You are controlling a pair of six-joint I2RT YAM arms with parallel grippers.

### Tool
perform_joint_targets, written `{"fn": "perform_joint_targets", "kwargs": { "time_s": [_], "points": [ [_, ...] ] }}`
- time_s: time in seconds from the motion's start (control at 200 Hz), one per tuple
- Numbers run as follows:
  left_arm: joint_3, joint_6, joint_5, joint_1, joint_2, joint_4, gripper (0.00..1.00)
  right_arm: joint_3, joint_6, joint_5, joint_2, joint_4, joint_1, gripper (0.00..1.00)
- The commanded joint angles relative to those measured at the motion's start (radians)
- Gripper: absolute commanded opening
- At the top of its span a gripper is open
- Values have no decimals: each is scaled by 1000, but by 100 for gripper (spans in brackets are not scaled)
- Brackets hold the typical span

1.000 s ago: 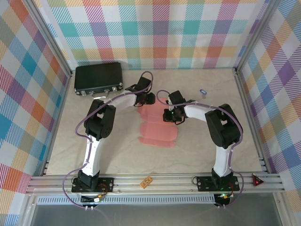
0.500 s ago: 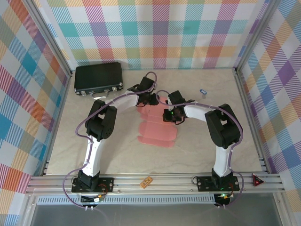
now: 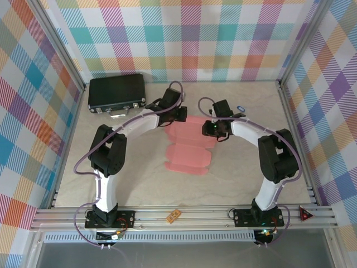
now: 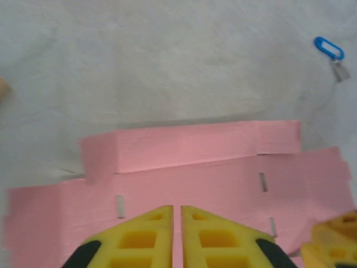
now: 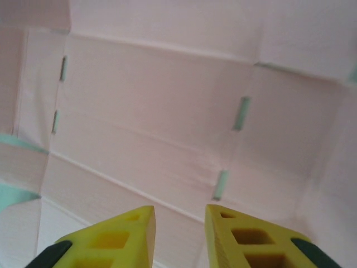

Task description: Fold the paper box

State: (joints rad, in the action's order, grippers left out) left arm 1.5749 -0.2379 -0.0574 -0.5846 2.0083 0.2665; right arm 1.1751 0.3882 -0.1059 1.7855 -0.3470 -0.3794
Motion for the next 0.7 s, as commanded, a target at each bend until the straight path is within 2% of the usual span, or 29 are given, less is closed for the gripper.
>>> {"fn": "perform_joint_targets", "kwargs": {
  "time_s": [0.0, 0.13, 0.225, 0.345, 0.695],
  "points": [
    [-1, -39, -81, -34, 75, -17, 0, 65, 7, 31, 26, -58, 34, 33],
    [15, -73, -115, -42, 152, -24, 0, 122, 17, 85, 72, -95, 73, 36],
    [16, -79, -108, -43, 197, -24, 0, 153, 17, 112, 103, -101, 91, 40],
    [18, -79, -85, -43, 239, -11, 0, 204, 13, 131, 156, -127, 102, 42],
    [-52, -92, -79, -43, 239, -26, 0, 311, -9, 126, 267, -158, 104, 44]
  ]
}}
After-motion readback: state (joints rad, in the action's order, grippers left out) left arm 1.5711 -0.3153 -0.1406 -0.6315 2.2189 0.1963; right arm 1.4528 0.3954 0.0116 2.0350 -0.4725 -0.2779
